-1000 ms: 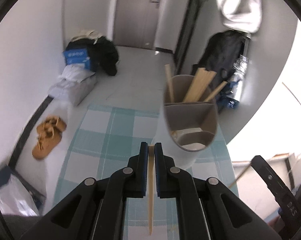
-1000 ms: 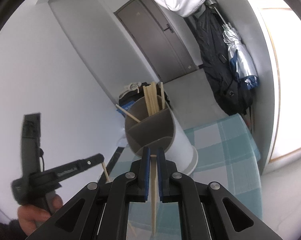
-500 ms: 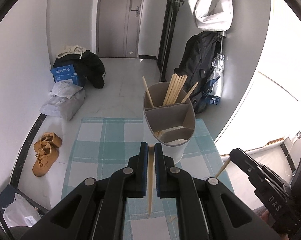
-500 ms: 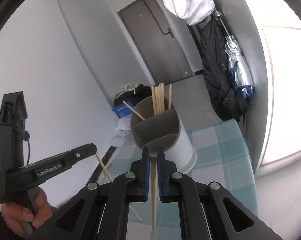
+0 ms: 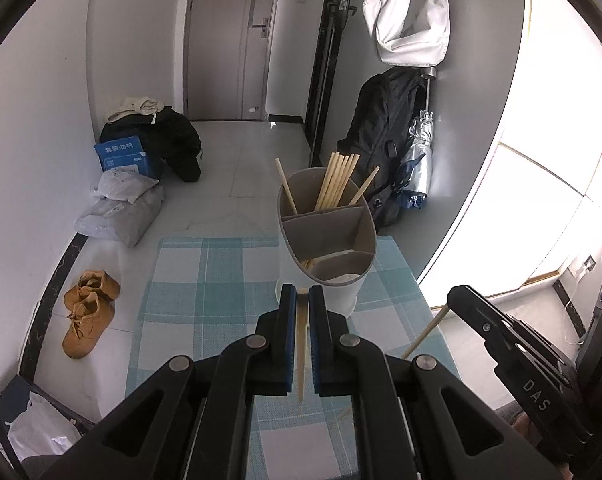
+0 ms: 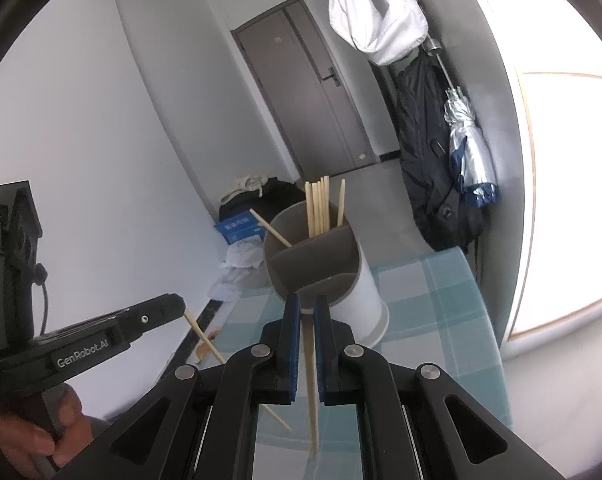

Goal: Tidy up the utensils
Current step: 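Carry both held chopsticks up over the white holder with both grippers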

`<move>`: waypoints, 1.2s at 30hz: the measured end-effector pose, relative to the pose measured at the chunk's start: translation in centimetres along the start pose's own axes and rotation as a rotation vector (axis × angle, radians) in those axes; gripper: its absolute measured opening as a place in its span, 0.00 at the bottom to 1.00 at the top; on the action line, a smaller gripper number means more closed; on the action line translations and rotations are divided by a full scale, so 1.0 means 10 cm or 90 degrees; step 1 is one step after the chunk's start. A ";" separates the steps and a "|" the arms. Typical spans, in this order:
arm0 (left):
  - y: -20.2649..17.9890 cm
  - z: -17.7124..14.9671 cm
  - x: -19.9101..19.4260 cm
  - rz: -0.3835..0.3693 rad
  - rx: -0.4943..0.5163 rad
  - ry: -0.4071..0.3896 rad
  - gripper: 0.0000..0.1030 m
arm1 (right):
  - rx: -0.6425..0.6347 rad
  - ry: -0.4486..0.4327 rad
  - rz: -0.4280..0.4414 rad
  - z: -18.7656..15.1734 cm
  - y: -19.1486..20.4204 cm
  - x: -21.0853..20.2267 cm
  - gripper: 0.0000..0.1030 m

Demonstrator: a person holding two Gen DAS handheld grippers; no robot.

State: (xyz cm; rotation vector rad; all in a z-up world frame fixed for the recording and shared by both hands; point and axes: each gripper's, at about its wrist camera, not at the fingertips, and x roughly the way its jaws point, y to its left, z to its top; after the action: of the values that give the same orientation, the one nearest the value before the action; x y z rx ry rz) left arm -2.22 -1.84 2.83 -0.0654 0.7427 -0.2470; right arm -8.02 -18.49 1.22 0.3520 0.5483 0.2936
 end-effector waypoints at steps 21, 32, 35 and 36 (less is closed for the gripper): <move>-0.08 0.42 -0.21 -0.059 0.018 0.031 0.02 | -0.026 -0.020 -0.002 0.30 0.10 -0.03 0.06; -0.06 0.95 -0.30 -0.075 -0.019 0.013 0.02 | -0.074 -0.062 0.012 0.91 0.25 -0.10 0.06; -0.09 1.09 -0.33 -0.078 -0.018 -0.002 0.02 | -0.080 -0.075 0.013 1.12 0.27 -0.09 0.06; -0.10 1.13 -0.34 -0.078 -0.017 -0.010 0.02 | -0.082 -0.078 0.013 1.20 0.28 -0.08 0.06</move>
State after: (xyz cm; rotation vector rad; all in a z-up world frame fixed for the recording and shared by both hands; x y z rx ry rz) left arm 2.87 -2.29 13.54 -0.1385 0.7281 -0.3533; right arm -2.55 -19.22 12.23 0.2499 0.4034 0.3237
